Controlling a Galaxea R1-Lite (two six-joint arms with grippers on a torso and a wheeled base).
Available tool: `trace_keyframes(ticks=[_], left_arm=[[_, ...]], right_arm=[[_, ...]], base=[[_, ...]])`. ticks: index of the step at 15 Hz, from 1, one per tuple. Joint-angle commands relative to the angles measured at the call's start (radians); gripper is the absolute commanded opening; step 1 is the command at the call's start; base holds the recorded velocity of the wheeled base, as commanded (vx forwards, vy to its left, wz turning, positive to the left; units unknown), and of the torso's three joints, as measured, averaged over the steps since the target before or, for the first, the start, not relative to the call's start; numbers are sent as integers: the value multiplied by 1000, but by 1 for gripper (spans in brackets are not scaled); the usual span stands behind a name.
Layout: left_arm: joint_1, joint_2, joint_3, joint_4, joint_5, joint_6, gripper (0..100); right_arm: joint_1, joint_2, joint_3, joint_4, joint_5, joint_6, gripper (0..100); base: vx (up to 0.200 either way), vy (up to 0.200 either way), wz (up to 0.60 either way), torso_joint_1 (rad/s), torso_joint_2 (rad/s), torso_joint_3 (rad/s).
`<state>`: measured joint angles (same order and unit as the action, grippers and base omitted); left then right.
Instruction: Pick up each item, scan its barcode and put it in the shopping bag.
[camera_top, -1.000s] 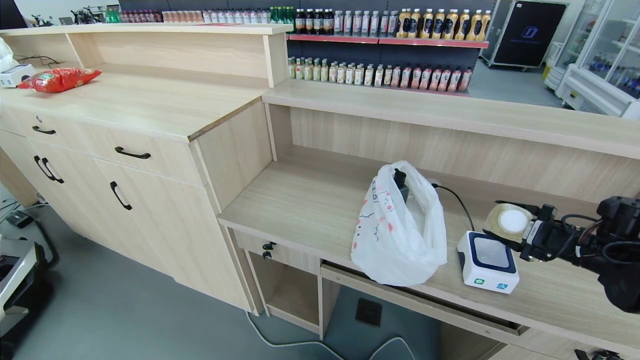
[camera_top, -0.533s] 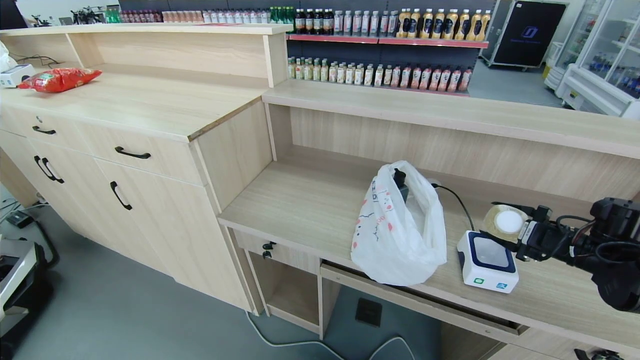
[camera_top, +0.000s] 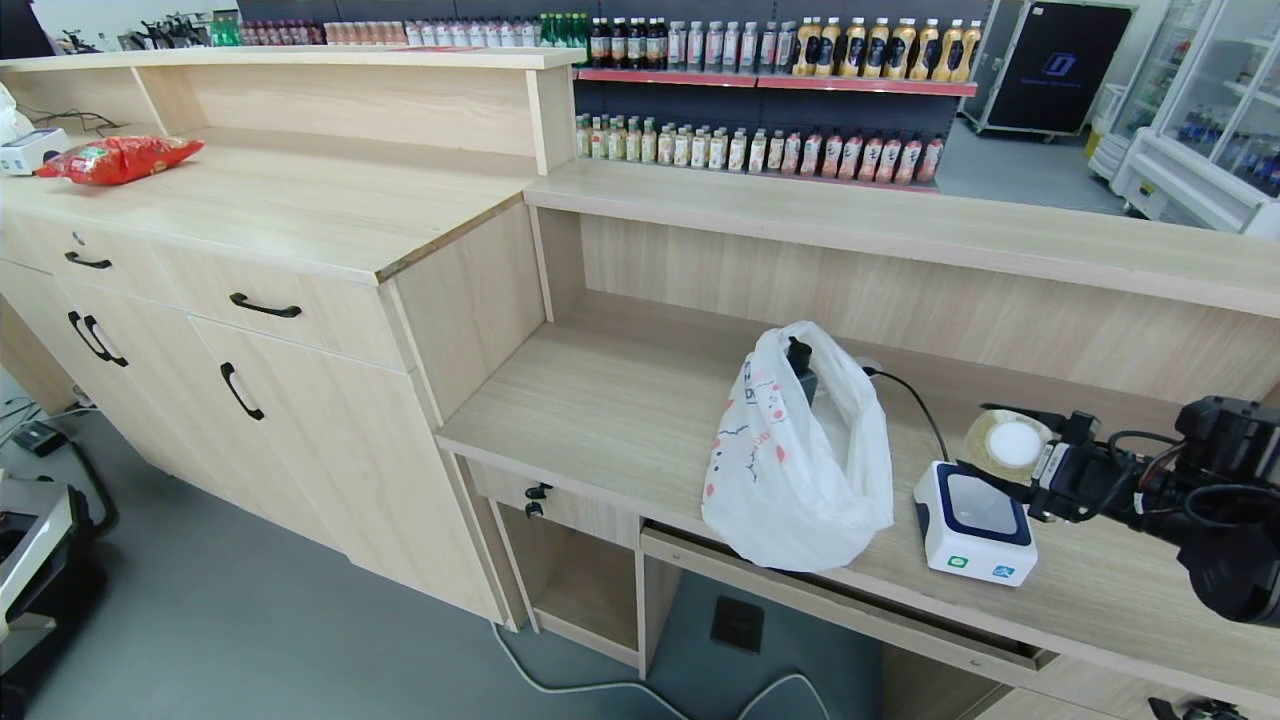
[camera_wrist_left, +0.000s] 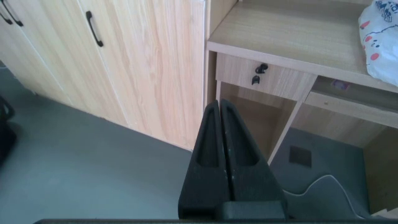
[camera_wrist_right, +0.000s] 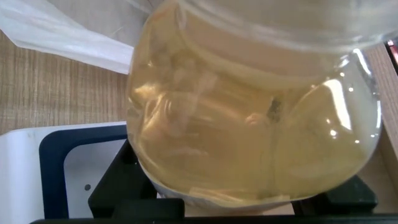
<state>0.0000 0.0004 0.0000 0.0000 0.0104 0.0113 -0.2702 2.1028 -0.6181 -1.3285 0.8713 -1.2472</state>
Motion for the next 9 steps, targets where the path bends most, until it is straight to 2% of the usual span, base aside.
trace_keyframes(ticks=[1,9], left_arm=[[0,0,0,0,0,-1,0],[0,0,0,0,0,1,0]], right_arm=[[8,10,-12,-1,0,0,0],[23,14,-19,-1,0,0,0]], base=[[0,0,0,0,0,0],[0,0,0,0,0,0]])
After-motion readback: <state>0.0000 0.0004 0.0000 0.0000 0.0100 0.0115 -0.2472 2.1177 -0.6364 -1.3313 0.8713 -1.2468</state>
